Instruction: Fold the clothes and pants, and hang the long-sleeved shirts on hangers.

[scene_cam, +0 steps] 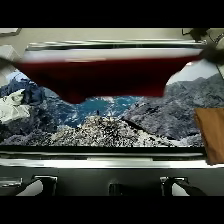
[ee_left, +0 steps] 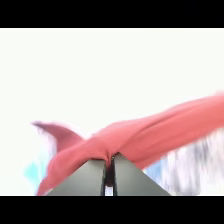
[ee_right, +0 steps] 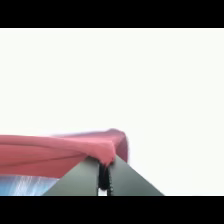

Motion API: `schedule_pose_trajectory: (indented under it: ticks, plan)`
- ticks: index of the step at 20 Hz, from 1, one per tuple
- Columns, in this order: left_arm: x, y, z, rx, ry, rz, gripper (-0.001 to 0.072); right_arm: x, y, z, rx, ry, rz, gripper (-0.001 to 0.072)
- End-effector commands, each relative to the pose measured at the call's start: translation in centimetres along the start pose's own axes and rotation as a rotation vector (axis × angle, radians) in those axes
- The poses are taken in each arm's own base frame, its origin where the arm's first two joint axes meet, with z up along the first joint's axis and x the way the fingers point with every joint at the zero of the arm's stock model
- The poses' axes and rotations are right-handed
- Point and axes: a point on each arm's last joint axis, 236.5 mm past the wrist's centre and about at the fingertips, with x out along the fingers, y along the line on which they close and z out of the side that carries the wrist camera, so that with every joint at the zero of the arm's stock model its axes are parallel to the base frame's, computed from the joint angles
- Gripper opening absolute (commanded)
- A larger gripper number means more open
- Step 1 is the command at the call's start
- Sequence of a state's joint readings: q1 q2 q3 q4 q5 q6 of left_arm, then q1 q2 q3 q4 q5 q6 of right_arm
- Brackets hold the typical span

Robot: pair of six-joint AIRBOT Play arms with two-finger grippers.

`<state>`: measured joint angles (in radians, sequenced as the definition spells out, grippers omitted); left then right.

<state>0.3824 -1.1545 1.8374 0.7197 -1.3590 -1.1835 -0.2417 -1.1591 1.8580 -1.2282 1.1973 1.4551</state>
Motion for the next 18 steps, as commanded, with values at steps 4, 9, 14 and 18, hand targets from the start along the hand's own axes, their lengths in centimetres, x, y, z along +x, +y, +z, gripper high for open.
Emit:
schedule_pose_trajectory:
  ticks: [4,9,14,18]
  plan:
    - [-18.6,-15.0,8.7,0.297,-0.523,0.175,0.0025,-20.8,3.6,5.9,-0.105,-0.385,-0.133,0.0034]
    - [-23.0,-15.6,9.1,0.316,-0.632,0.309,0.0024,-26.7,4.8,9.7,-0.117,-0.644,-0.146,0.0034]
    - [-15.7,-9.6,5.4,0.168,-0.335,0.278,0.0024,-18.5,2.1,5.4,-0.045,-0.327,-0.159,0.0034]
    - [-1.9,-0.7,-9.0,-0.181,0.239,0.147,0.0024,-4.5,-2.5,-12.1,0.086,0.537,-0.151,0.0032]
